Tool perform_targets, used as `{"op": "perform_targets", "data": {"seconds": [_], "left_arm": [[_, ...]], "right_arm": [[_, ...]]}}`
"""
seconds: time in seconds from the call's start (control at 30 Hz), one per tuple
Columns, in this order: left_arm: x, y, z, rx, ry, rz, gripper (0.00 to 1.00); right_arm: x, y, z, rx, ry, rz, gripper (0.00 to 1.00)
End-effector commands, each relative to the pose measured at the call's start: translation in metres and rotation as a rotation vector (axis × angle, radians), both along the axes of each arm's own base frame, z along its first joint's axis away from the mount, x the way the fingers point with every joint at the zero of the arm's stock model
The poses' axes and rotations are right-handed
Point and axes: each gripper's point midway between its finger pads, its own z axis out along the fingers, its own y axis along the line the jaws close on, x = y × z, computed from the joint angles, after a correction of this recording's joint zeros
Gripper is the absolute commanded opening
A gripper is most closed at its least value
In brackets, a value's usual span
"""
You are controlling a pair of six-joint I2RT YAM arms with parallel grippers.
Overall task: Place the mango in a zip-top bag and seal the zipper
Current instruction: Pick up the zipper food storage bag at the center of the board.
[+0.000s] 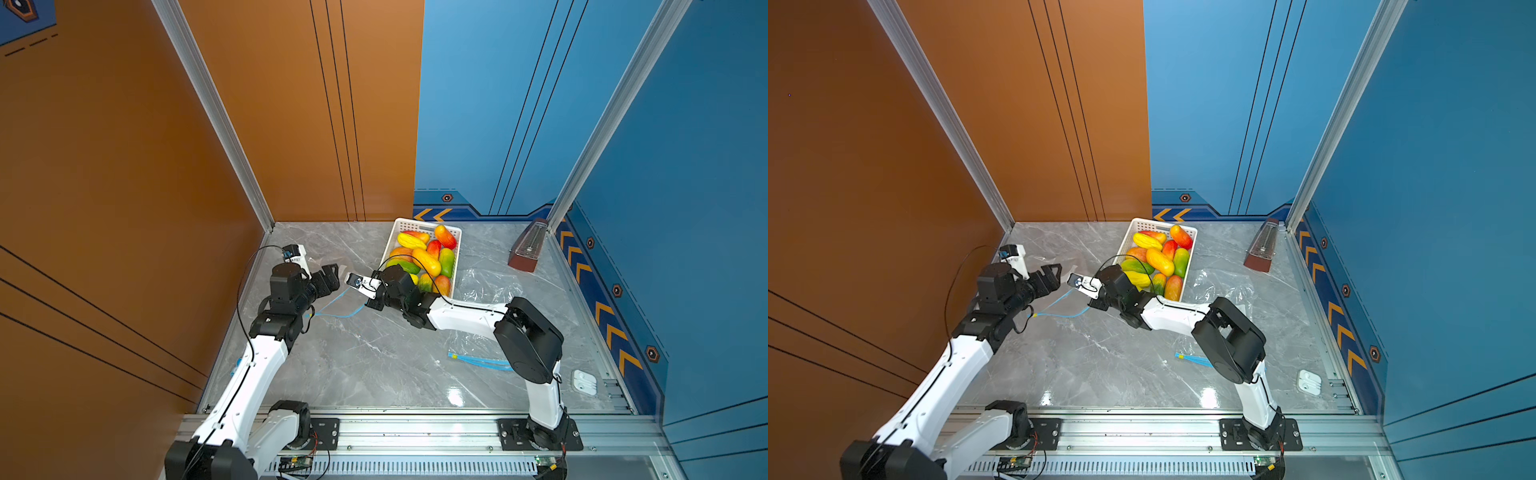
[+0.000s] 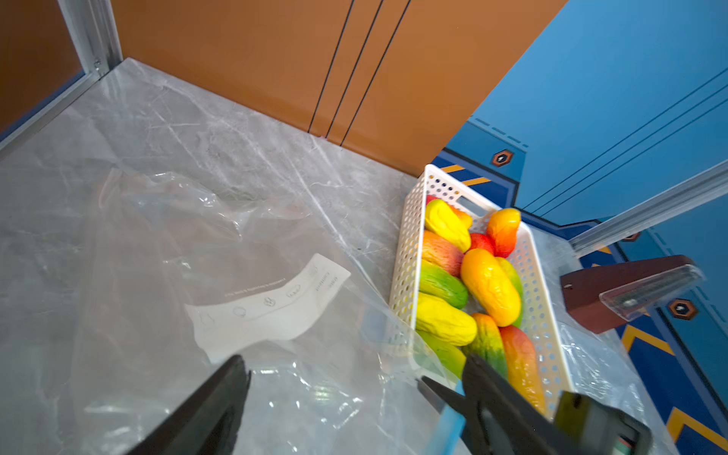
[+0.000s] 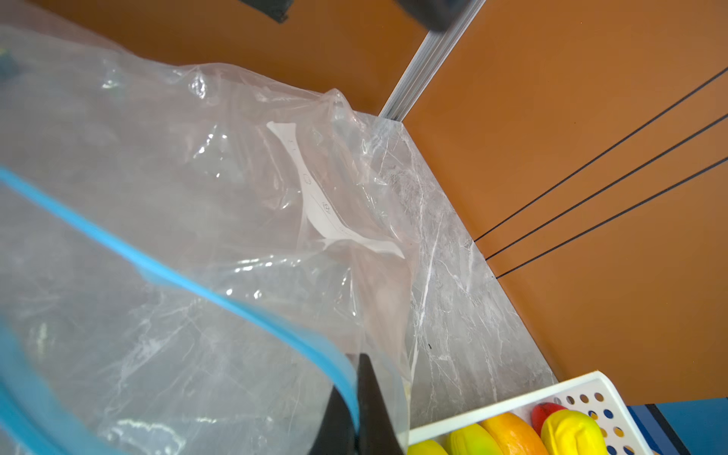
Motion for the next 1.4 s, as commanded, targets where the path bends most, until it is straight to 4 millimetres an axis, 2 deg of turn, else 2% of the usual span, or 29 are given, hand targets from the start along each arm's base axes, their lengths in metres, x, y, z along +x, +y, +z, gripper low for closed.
{"op": "perform_targets", "data": {"seconds": [0.0,0.07,0.17,0.27,0.37,0.43,0.5,0.53,0.57,0.63,0.67,0.7,0.73,0.77,0.8,0.83,0.87,1.0,1.07,1.13,1.2,1.27,1.33,1.37], "left_arm": [[-0.027,-0.004,-0.049,0.139,0.144,-0.038,0.79],[-0.029,-0.014,-0.053,0.208,0.154,-0.092,0.80],[-0.023,-0.019,-0.064,0.258,0.214,-0.126,0.81],[-0.019,-0.026,-0.073,0.312,0.243,-0.177,0.81],[-0.018,-0.035,-0.072,0.373,0.231,-0.231,0.81],[-0.015,-0.031,-0.071,0.429,0.232,-0.214,0.78],[-0.010,-0.033,-0.071,0.470,0.235,-0.221,0.68],[-0.006,-0.036,-0.069,0.501,0.231,-0.222,0.58],[-0.003,-0.039,-0.069,0.536,0.229,-0.231,0.43],[0.003,-0.038,-0.064,0.570,0.224,-0.209,0.23],[0.005,-0.038,-0.062,0.563,0.219,-0.206,0.17],[0.006,-0.038,-0.059,0.548,0.214,-0.205,0.17],[0.007,-0.039,-0.058,0.530,0.213,-0.203,0.11],[0.009,-0.039,-0.058,0.513,0.216,-0.203,0.03],[0.011,-0.041,-0.058,0.499,0.219,-0.212,0.01],[0.012,-0.044,-0.060,0.488,0.225,-0.223,0.01],[0.013,-0.045,-0.061,0.480,0.229,-0.223,0.00],[0.016,-0.044,-0.064,0.422,0.252,-0.197,0.00],[0.017,-0.043,-0.064,0.382,0.255,-0.192,0.00],[0.018,-0.039,-0.063,0.352,0.258,-0.182,0.00],[0.020,-0.037,-0.063,0.320,0.265,-0.166,0.00],[0.023,-0.036,-0.063,0.292,0.273,-0.151,0.00],[0.026,-0.039,-0.064,0.264,0.283,-0.150,0.00],[0.028,-0.041,-0.065,0.253,0.288,-0.152,0.00]], "right_arm": [[0.003,-0.005,0.017,0.110,0.132,-0.022,0.03],[0.002,-0.006,0.027,0.122,0.128,-0.007,0.03],[-0.002,-0.006,0.032,0.145,0.130,0.029,0.04],[-0.003,-0.009,0.027,0.131,0.151,0.037,0.03],[-0.001,-0.016,0.024,0.141,0.207,0.057,0.03],[-0.007,-0.018,0.023,0.132,0.218,0.094,0.03],[-0.011,-0.017,0.019,0.104,0.212,0.119,0.04],[-0.014,-0.016,0.015,0.080,0.214,0.131,0.04],[-0.015,-0.016,0.011,0.065,0.215,0.135,0.05],[-0.015,-0.019,0.007,0.043,0.219,0.134,0.06],[-0.012,-0.021,0.007,0.042,0.220,0.118,0.08],[-0.011,-0.024,0.006,0.039,0.229,0.113,0.10],[-0.009,-0.027,0.007,0.049,0.240,0.097,0.15],[-0.008,-0.029,0.011,0.073,0.261,0.090,0.25],[-0.010,-0.029,0.015,0.087,0.288,0.104,0.31],[-0.012,-0.031,0.027,0.127,0.310,0.110,0.43],[-0.012,-0.033,0.038,0.176,0.344,0.108,0.64],[-0.015,-0.054,0.081,0.354,0.489,0.153,0.74],[0.004,-0.080,0.093,0.434,0.539,0.069,0.76],[0.020,-0.104,0.093,0.489,0.561,-0.025,0.78],[0.046,-0.133,0.074,0.476,0.564,-0.219,0.85],[0.074,-0.162,0.042,0.367,0.559,-0.447,0.84],[0.099,-0.184,0.010,0.208,0.563,-0.607,0.84],[0.107,-0.190,0.000,0.154,0.562,-0.653,0.84]]}}
